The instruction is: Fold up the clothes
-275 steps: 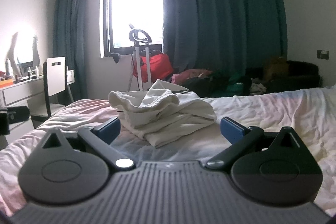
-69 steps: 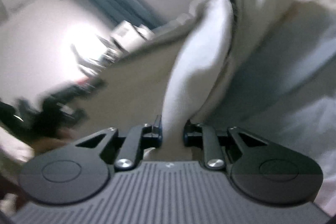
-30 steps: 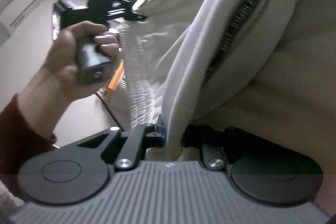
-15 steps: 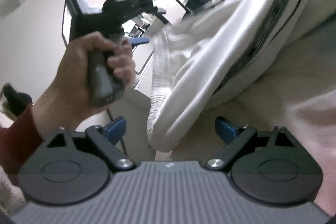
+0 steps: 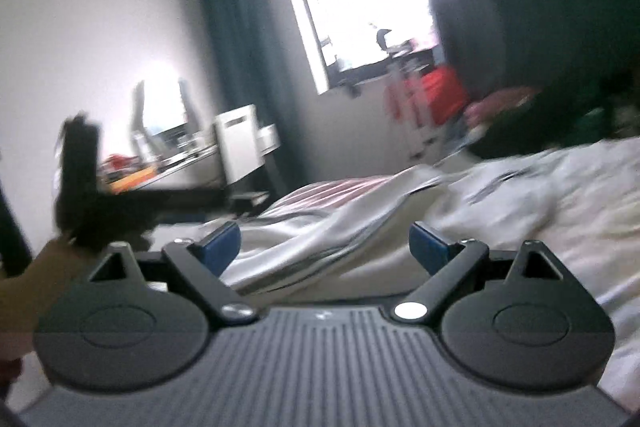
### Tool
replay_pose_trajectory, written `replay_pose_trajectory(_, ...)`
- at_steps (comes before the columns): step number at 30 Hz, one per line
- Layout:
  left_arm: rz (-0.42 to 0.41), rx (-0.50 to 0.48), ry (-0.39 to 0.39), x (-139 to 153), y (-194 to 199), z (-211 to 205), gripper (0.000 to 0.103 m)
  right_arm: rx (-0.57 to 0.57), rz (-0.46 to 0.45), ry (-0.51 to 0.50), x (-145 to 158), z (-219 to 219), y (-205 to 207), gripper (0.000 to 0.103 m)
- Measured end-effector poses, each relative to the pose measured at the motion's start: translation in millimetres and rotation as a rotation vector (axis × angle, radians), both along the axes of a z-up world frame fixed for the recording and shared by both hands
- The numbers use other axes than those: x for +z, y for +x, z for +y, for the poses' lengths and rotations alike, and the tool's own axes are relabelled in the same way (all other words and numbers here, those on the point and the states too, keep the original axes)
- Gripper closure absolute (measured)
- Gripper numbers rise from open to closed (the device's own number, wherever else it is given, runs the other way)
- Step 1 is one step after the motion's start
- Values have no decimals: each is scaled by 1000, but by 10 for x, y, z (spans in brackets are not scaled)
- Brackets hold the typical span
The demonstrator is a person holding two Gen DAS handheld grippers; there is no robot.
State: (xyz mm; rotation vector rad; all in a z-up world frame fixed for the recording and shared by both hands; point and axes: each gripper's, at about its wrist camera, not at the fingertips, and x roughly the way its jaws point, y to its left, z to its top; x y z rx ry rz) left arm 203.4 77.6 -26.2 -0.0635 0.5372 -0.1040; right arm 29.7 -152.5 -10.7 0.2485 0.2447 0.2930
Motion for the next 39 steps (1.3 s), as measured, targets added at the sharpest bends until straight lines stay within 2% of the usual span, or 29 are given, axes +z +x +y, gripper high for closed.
replay_pose_trajectory(3, -3, -36, 2, -61, -75, -332, 20, -52, -23, 32, -29, -345, -54, 10)
replay_pose_trajectory(7, -3, -77, 8, -150, -121, -741, 20, -82, -9, 92, -156, -616, 7, 10)
replay_pose_trajectory(12, 31, -64, 71, -333, 491, -927, 20, -100, 1, 136, -380, -700, 258, 10)
replay_pose_trajectory(20, 51, -47, 151, -663, 1586, -1268, 20, -155, 111, 173, -739, -822, 797, 10)
replay_pose_trajectory(24, 68, -36, 173, -808, 2003, -1351, 20, -156, 173, 177, -919, -829, 1061, 10)
replay_pose_trajectory(27, 106, -63, 158, -902, 2216, -1353, 21, -154, 204, 187, -1025, -841, 1174, 10)
replay_pose_trajectory(29, 131, -82, 147, -965, 2358, -1355, 29, -151, 219, 193, -1091, -843, 1229, 10)
replay_pose_trajectory(32, 198, -165, 88, -1010, 2416, -1276, 45, -153, 246, 197, -1176, -834, 1294, 10)
replay_pose_trajectory(33, 199, -186, 99, -1009, 2389, -1261, 58, -149, 252, 202, -1187, -827, 1306, 10)
replay_pose_trajectory(34, 198, -204, 117, -1001, 2352, -1250, 77, -146, 259, 207, -1198, -820, 1319, 10)
replay_pose_trajectory(36, 188, -233, 163, -950, 2227, -1224, 98, -139, 264, 211, -1209, -800, 1329, 10)
replay_pose_trajectory(39, 121, -280, 168, -735, 1871, -1184, 100, -132, 245, 197, -1191, -755, 1288, 10)
